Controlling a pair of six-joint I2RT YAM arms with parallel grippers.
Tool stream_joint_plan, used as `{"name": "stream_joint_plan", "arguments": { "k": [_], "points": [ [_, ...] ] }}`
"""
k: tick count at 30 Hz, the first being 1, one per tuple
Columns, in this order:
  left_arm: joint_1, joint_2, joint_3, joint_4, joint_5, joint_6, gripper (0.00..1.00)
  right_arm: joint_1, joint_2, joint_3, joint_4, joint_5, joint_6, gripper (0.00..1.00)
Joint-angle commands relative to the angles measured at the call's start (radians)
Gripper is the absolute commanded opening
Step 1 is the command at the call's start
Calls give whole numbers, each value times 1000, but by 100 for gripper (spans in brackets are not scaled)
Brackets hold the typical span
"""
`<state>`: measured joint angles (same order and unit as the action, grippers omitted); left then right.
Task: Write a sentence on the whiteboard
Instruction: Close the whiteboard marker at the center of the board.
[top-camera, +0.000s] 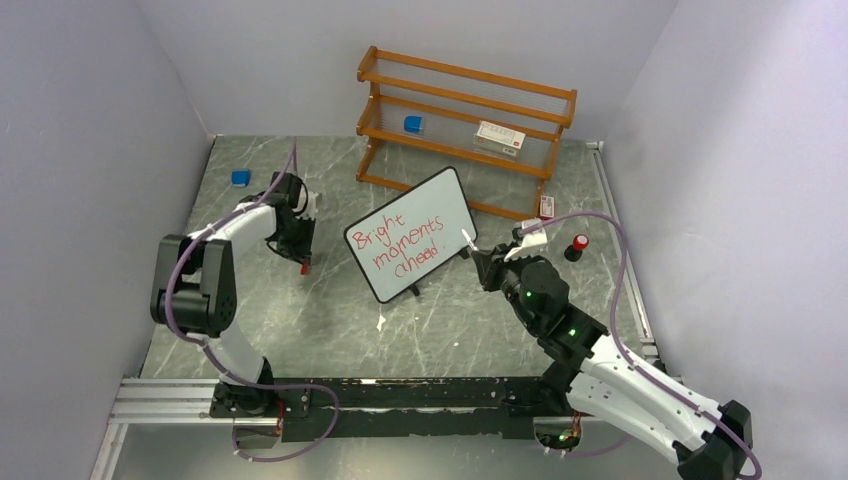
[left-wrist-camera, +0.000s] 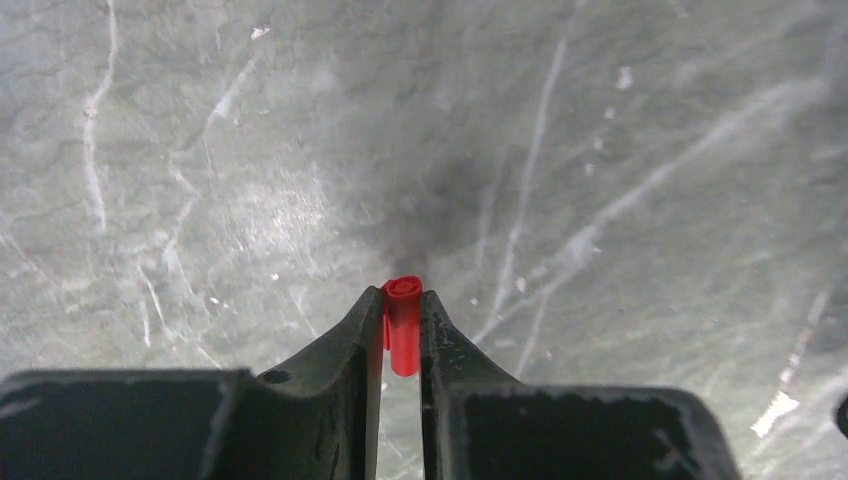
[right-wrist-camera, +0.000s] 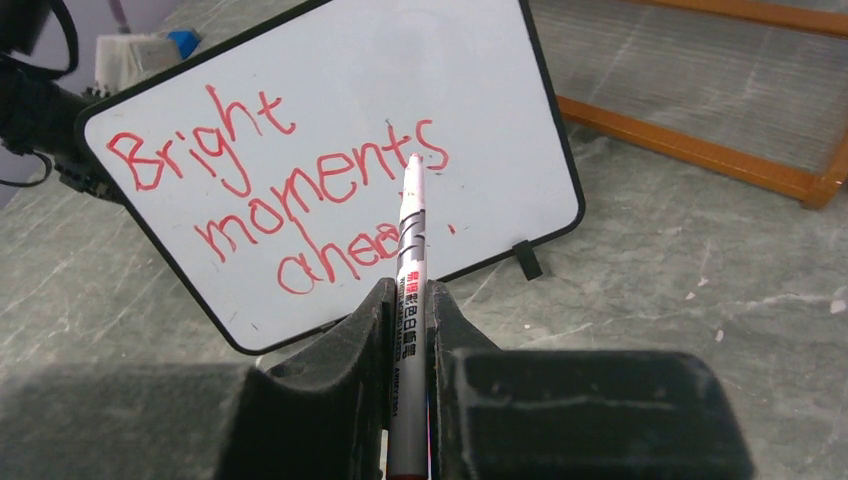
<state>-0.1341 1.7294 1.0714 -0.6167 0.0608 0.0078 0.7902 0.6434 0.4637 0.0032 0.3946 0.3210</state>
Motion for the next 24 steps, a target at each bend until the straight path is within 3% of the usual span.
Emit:
{"name": "stream_joint_plan", "arguments": {
  "k": [1, 7, 14, 20, 24],
  "points": [
    [11, -134, -33, 41, 93, -65, 5, 1, 19, -3, 61, -59, -21, 0],
    [11, -411, -141, 157, 127, -251, 5, 66, 49, -16, 143, -76, -42, 0],
    [13, -815, -255, 265, 88, -493, 5, 304, 112, -19, 281, 81, -89, 0],
    [13, -1020, -318, 316, 96, -660, 5, 447, 181, -4, 426, 141, -152, 0],
    [13, -1070, -352, 363, 127, -749, 5, 506, 226, -4, 545, 153, -209, 0]
  ]
}}
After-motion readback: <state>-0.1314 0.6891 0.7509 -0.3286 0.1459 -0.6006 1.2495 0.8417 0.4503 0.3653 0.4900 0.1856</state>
